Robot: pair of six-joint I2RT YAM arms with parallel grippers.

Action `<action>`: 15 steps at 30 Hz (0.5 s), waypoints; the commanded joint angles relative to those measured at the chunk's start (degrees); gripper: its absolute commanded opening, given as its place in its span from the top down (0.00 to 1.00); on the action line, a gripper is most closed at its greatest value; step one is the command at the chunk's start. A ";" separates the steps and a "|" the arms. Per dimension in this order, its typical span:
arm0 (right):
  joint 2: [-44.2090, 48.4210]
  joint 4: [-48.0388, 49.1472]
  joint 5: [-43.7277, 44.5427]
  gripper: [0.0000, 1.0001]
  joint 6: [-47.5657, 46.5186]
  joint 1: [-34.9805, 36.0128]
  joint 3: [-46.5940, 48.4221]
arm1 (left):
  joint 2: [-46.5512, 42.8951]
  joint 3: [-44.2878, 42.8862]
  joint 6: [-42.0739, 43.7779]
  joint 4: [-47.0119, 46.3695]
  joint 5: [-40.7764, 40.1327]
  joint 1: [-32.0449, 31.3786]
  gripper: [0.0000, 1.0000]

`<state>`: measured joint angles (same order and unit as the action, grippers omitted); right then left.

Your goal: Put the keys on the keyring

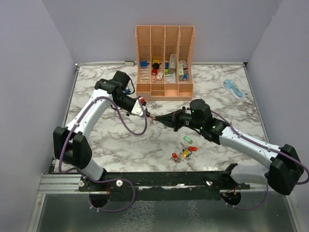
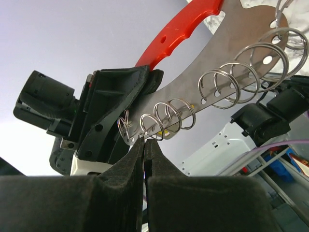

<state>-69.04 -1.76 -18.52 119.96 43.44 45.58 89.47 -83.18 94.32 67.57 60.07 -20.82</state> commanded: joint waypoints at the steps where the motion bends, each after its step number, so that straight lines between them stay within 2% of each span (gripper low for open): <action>1: -2.67 4.71 -4.21 0.99 9.87 0.33 -1.45 | -1.54 -2.54 8.80 4.65 3.46 0.15 1.00; 4: -2.25 10.71 -2.22 0.98 8.10 0.33 -3.75 | -0.56 -3.79 9.05 4.98 1.20 0.15 1.00; 5: -1.61 10.57 -1.04 0.90 7.61 0.33 -4.29 | -0.37 -4.09 8.52 4.60 0.09 0.16 1.00; 7: 0.40 8.98 2.16 0.65 6.01 0.33 -4.90 | -0.06 -4.85 7.14 3.49 -3.03 0.16 1.00; 8: 1.60 7.45 3.70 0.57 5.07 0.31 -4.89 | 0.16 -5.29 6.54 2.78 -5.14 0.16 1.00; 10: 4.07 3.59 7.24 0.48 2.38 0.03 -4.59 | 0.06 -6.18 5.75 0.47 -10.45 0.12 1.00; 15: 9.06 -4.85 13.03 0.35 -4.98 -1.60 -3.84 | -1.66 -8.32 4.39 -7.63 -24.19 0.16 1.00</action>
<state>-64.25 0.56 -13.37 119.59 43.13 40.75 89.58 -88.82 99.44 66.92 47.75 -20.53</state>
